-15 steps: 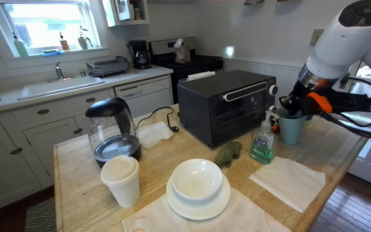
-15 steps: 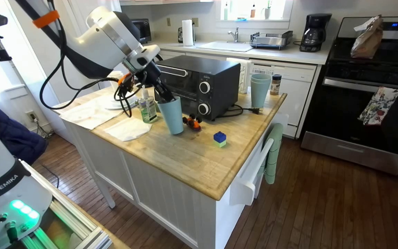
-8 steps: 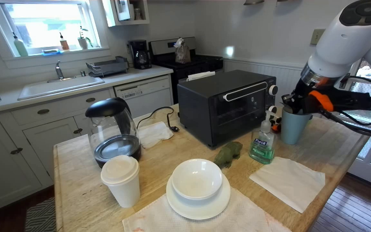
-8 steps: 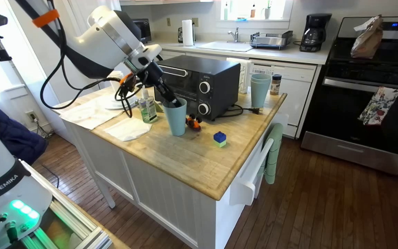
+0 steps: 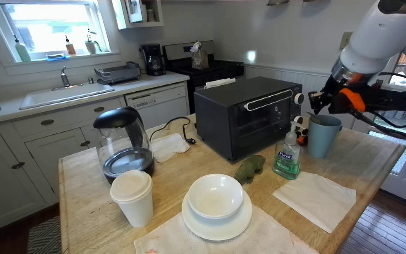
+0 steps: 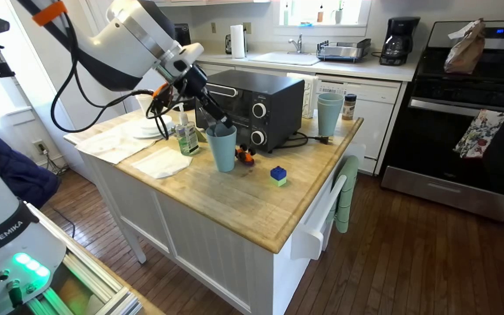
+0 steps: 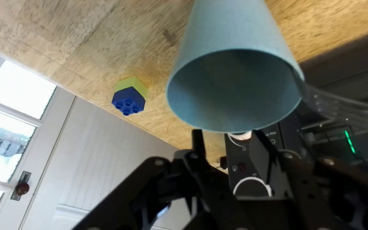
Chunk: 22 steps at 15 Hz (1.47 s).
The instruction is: Put the folk in the cup
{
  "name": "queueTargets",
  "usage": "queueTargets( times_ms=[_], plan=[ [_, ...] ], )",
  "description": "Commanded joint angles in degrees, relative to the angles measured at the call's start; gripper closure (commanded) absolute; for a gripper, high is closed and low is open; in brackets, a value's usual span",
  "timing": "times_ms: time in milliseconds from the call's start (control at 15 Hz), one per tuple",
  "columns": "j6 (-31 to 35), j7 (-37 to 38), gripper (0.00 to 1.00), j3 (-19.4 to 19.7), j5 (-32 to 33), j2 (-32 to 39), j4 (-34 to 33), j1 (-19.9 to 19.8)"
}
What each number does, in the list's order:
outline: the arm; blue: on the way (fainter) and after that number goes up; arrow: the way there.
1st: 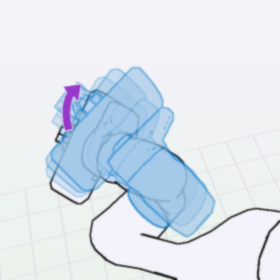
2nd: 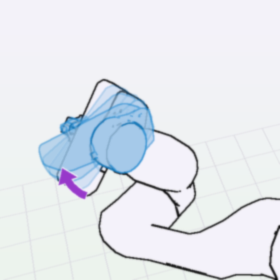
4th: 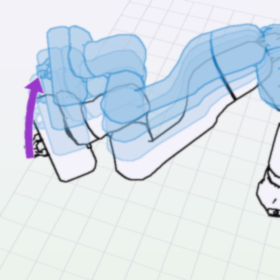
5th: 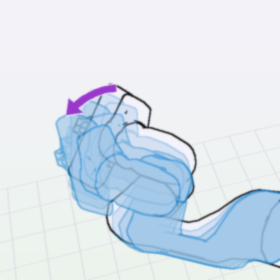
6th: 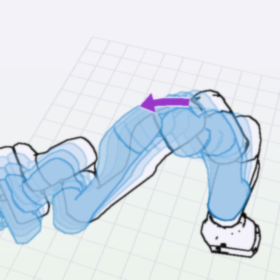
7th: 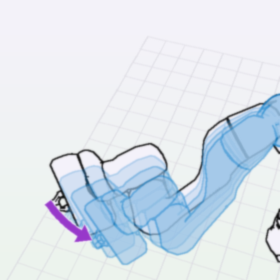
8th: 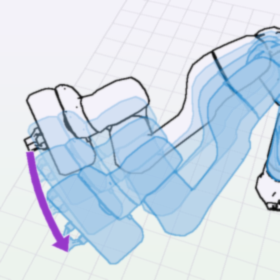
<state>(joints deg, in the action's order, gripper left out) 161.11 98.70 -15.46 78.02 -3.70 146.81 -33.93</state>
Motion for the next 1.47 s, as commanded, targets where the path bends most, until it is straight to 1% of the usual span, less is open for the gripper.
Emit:
queueTargets(
  times_ms=[0, 67, 133, 200, 267, 400, 533, 667, 733, 867, 1067, 1200, 1400],
  plan=[
    [2.48, -6.0, 0.26, 0.77, -5.81, -4.69, 2.52, -0.01],
    [3.37, -9.3, 0.18, 1.13, -8.69, -5.54, 3.08, 0.09],
    [3.8, -13.36, 0.12, 1.48, -11.99, -5.91, 3.49, 0.34],
    [2.49, -17.28, 0.05, 9.89, -14.96, -6.37, 3.81, 8.81],
    [1.6, -22.07, 0.01, 11.48, -18.88, -7.05, 4.4, 10.28],
    [-0.31, -30.38, 0.0, 15.8, -26.54, -8.64, 5.17, 14.82],
    [-3.36, -39.16, 0.0, 18.63, -34.93, -10.61, 5.22, 18.12],
    [-7.4, -46.48, 0.0, 19.73, -42.14, -12.83, 4.63, 20.15],
    [-9.4, -49.18, 0.0, 19.73, -44.68, -13.73, 4.1, 20.51],
    [-13.94, -53.15, 0.0, 18.87, -48.26, -15.97, 3.21, 20.48],
    [-19.22, -56.91, 0.0, 17.69, -51.22, -18.56, 1.76, 19.81],
    [-21.59, -58.75, 0.0, 17.45, -52.75, -20.1, 1.21, 19.69],
    [-23.92, -64.32, 0.0, 19.04, -59.13, -21.94, 0.52, 20.85]
  ],
)
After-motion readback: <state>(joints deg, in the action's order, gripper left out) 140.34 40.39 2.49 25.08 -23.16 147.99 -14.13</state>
